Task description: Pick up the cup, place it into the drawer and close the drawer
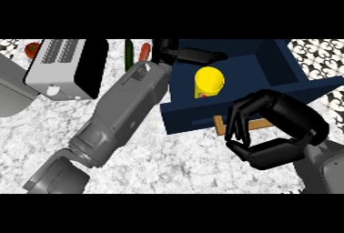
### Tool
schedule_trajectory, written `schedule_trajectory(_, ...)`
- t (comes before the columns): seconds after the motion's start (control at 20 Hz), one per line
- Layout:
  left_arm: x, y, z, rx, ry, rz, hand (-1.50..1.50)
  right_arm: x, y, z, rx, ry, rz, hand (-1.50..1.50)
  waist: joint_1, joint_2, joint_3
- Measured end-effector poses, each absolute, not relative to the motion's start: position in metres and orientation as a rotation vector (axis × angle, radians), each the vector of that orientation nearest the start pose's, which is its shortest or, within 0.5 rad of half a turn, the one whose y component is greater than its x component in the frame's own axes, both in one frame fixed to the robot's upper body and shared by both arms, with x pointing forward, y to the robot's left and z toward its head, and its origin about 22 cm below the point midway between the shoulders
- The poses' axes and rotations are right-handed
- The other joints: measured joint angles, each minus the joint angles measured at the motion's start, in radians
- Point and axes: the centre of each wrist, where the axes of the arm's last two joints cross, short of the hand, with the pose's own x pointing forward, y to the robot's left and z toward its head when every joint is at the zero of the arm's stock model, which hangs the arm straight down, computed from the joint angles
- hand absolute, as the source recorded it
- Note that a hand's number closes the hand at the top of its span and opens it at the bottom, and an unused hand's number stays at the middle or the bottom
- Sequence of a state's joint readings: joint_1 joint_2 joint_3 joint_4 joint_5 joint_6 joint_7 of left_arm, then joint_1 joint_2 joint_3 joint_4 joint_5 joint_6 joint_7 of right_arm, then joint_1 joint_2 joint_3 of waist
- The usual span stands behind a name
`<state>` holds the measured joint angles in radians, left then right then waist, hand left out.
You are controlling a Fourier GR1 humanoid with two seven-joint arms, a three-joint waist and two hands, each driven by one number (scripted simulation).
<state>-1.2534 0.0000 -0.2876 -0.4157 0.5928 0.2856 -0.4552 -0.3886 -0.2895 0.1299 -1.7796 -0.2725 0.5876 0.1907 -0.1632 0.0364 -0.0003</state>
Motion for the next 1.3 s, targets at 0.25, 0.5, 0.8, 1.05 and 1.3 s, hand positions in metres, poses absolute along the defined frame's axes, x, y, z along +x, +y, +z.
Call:
schedule_trajectory(0.25, 0.438, 0.04, 0.122, -0.233, -1.905, -0.056, -1.5, 0.281, -0.215, 0.148, 0.309, -1.65, 1.124, -1.5, 0.047, -0.013, 0.001)
schedule_trajectory(0.5, 0.439, 0.046, 0.117, -0.258, -1.914, -0.002, -1.5, 0.28, -0.217, 0.121, 0.085, -1.582, 1.18, -1.5, 0.107, -0.019, 0.001)
schedule_trajectory(0.8, 0.436, 0.055, 0.103, -0.308, -1.911, 0.041, -1.5, 0.295, -0.211, 0.056, -0.034, -1.447, 1.234, -1.5, 0.167, -0.026, 0.001)
schedule_trajectory(1.05, 0.432, 0.073, 0.088, -0.335, -1.915, 0.073, -1.5, 0.324, -0.209, 0.018, -0.096, -1.35, 1.288, 1.5, 0.212, -0.026, 0.002)
schedule_trajectory(1.3, 0.43, 0.098, 0.082, -0.347, -1.916, 0.088, -1.5, 0.355, -0.221, 0.0, -0.158, -1.369, 1.255, 1.5, 0.245, -0.029, 0.0)
